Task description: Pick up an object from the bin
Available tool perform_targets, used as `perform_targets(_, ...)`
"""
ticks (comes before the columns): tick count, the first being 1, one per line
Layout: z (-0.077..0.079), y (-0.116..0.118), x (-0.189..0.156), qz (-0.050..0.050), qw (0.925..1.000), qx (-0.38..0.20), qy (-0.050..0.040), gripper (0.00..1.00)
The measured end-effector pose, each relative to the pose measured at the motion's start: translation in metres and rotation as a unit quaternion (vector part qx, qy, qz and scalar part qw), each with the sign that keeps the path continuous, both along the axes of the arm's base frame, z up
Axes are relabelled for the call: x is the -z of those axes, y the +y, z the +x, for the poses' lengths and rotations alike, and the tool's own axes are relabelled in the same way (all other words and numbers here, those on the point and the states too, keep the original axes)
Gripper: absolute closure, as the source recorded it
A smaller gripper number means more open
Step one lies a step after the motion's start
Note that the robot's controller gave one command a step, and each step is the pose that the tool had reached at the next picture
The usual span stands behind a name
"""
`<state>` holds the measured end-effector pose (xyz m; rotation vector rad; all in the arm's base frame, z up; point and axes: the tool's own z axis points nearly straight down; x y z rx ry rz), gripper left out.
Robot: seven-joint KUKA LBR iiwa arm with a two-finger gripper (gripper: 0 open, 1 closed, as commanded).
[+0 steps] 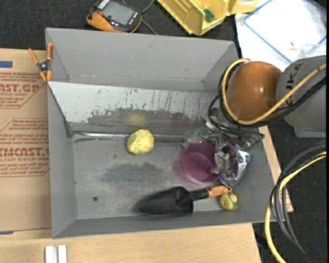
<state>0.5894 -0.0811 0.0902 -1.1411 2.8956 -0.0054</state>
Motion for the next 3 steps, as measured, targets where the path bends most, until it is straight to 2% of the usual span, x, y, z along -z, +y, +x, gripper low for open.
perform_targets(1, -0.049, 0.046, -0.058, -0.003, 0.9832, -0.182, -0.0075, 1.0)
perform_targets(2, -0.049, 0.046, -0.058, -0.003, 0.9833, -0.182, -0.0072, 1.0)
perform_targets(3, -0.043, 0.067, -0.125, -0.003, 0.9785, -0.206, -0.0115, 1.0)
